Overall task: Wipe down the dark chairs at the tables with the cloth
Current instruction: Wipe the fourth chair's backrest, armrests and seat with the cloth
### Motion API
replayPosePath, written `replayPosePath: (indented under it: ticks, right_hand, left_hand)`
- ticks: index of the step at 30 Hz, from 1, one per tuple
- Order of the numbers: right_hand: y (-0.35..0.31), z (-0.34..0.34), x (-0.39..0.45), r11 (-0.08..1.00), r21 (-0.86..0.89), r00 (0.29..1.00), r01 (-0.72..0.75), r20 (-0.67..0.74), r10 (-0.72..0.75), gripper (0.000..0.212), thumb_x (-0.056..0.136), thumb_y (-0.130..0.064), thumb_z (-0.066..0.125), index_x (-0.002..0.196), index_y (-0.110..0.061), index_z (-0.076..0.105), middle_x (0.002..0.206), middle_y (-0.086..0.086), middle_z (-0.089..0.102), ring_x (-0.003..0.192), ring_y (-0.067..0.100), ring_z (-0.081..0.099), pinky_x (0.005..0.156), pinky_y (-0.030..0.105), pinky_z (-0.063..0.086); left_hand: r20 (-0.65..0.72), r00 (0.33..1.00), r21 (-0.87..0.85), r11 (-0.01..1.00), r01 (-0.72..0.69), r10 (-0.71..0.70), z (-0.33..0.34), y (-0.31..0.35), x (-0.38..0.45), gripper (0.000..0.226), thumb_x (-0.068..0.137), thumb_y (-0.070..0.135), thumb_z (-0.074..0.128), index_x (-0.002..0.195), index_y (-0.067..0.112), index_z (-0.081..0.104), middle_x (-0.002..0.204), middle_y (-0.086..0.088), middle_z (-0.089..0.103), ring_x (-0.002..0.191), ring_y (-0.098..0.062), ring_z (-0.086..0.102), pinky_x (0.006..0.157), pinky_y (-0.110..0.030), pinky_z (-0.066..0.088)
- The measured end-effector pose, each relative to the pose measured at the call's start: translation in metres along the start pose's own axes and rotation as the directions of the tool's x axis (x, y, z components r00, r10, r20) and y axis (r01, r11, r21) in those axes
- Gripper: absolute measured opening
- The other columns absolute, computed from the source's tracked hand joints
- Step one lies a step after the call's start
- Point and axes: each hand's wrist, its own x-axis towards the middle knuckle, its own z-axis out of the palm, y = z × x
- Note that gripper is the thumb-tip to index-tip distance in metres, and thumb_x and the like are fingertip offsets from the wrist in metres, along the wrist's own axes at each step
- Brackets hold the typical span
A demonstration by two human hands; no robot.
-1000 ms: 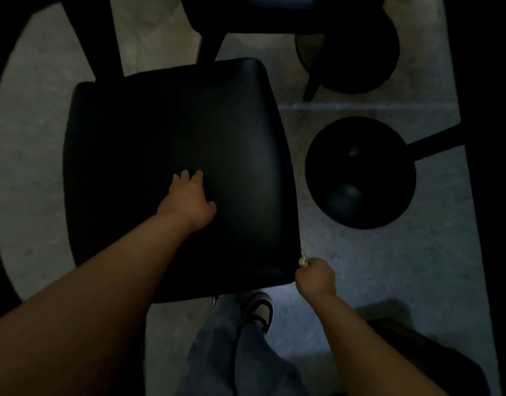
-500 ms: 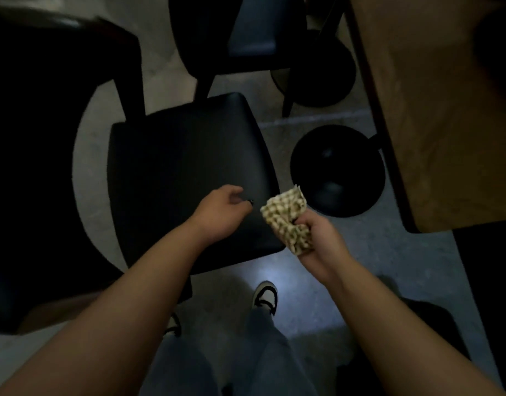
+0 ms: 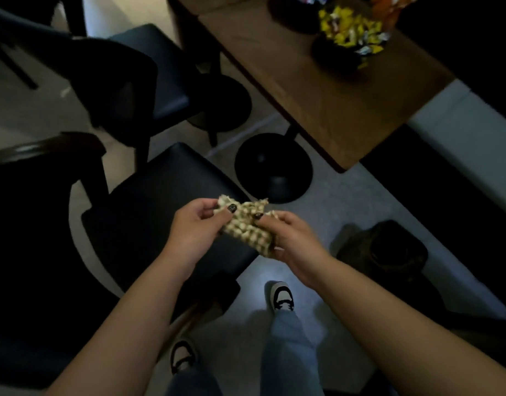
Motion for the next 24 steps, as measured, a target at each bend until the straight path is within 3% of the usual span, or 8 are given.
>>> replayPosePath:
  ticks: [5, 9, 12, 15, 18, 20, 22, 24]
  right_hand:
    - [0.004, 0.020, -0.057, 0.993, 0.010, 0.981, 0.118, -0.158, -0.115, 0.012, 0.092, -0.014, 0.060, 0.098, -0.005, 0.067, 0.099, 0.012, 0.071, 0.091, 0.023, 0.068, 0.081, 0.038, 0.058]
    - [-0.005, 0.021, -0.096, 0.971, 0.058, 0.934, 0.231, -0.292, -0.205, 0.013, 0.093, -0.015, 0.059, 0.097, -0.008, 0.068, 0.097, 0.007, 0.073, 0.090, 0.018, 0.070, 0.075, 0.028, 0.057]
    - [-0.014, 0.021, -0.118, 0.945, 0.109, 0.906, 0.310, -0.336, -0.259, 0.012, 0.094, -0.017, 0.058, 0.097, -0.012, 0.069, 0.095, 0.004, 0.074, 0.091, 0.020, 0.070, 0.080, 0.035, 0.058]
    - [-0.022, 0.027, -0.136, 0.924, 0.133, 0.891, 0.358, -0.346, -0.295, 0.011, 0.094, -0.017, 0.059, 0.096, -0.015, 0.069, 0.093, 0.002, 0.074, 0.090, 0.021, 0.071, 0.079, 0.037, 0.058]
    - [-0.026, 0.037, -0.156, 0.908, 0.098, 0.862, 0.407, -0.371, -0.346, 0.009, 0.092, -0.017, 0.061, 0.090, -0.018, 0.069, 0.088, -0.001, 0.075, 0.086, 0.017, 0.071, 0.077, 0.035, 0.059]
    - [-0.027, 0.045, -0.173, 0.892, 0.079, 0.840, 0.445, -0.382, -0.386, 0.009, 0.091, -0.015, 0.063, 0.087, -0.018, 0.070, 0.087, 0.000, 0.074, 0.086, 0.017, 0.071, 0.077, 0.034, 0.059]
    - [-0.028, 0.055, -0.190, 0.873, 0.042, 0.812, 0.486, -0.390, -0.433, 0.009, 0.089, -0.013, 0.065, 0.083, -0.017, 0.070, 0.085, 0.002, 0.074, 0.086, 0.019, 0.070, 0.077, 0.033, 0.059]
    - [-0.030, 0.064, -0.209, 0.852, -0.013, 0.775, 0.523, -0.408, -0.482, 0.009, 0.087, -0.011, 0.067, 0.080, -0.016, 0.071, 0.083, 0.005, 0.073, 0.081, 0.017, 0.069, 0.074, 0.031, 0.056]
  left_hand:
    - [0.135, 0.989, 0.083, 0.994, -0.074, 0.062, -0.038, 0.022, -0.035, 0.005, 0.088, 0.017, 0.069, 0.092, 0.015, 0.068, 0.085, -0.002, 0.072, 0.076, -0.009, 0.064, 0.067, -0.024, 0.049]
    - [0.237, 0.965, 0.111, 0.984, -0.141, 0.112, -0.056, 0.040, -0.055, 0.007, 0.090, 0.015, 0.066, 0.093, 0.019, 0.070, 0.082, 0.004, 0.073, 0.076, -0.007, 0.066, 0.070, -0.026, 0.049]
    - [0.290, 0.946, 0.130, 0.973, -0.189, 0.145, -0.062, 0.050, -0.066, 0.016, 0.091, 0.012, 0.064, 0.090, 0.026, 0.071, 0.084, 0.005, 0.074, 0.077, -0.007, 0.067, 0.073, -0.030, 0.051]
    - [0.258, 0.945, 0.170, 0.954, -0.247, 0.199, -0.061, 0.055, -0.078, 0.018, 0.088, 0.011, 0.067, 0.087, 0.029, 0.069, 0.084, 0.008, 0.072, 0.076, -0.001, 0.065, 0.074, -0.025, 0.051]
    - [0.112, 0.958, 0.278, 0.918, -0.284, 0.263, -0.061, 0.059, -0.098, 0.019, 0.086, 0.018, 0.069, 0.100, 0.028, 0.061, 0.105, 0.008, 0.063, 0.091, -0.002, 0.060, 0.079, -0.025, 0.049]
    - [0.115, 0.961, 0.243, 0.932, -0.271, 0.250, -0.060, 0.064, -0.119, 0.016, 0.088, 0.022, 0.066, 0.102, 0.027, 0.059, 0.105, 0.007, 0.062, 0.095, -0.007, 0.061, 0.078, -0.027, 0.049]
    - [0.243, 0.958, 0.097, 0.979, -0.178, 0.150, -0.058, 0.071, -0.141, 0.009, 0.094, 0.024, 0.058, 0.102, 0.025, 0.063, 0.102, 0.002, 0.070, 0.092, -0.012, 0.068, 0.078, -0.031, 0.053]
    - [0.398, 0.916, -0.045, 0.999, -0.029, 0.044, -0.058, 0.079, -0.161, 0.020, 0.099, 0.028, 0.050, 0.106, 0.019, 0.067, 0.102, -0.003, 0.074, 0.091, -0.016, 0.072, 0.077, -0.033, 0.055]
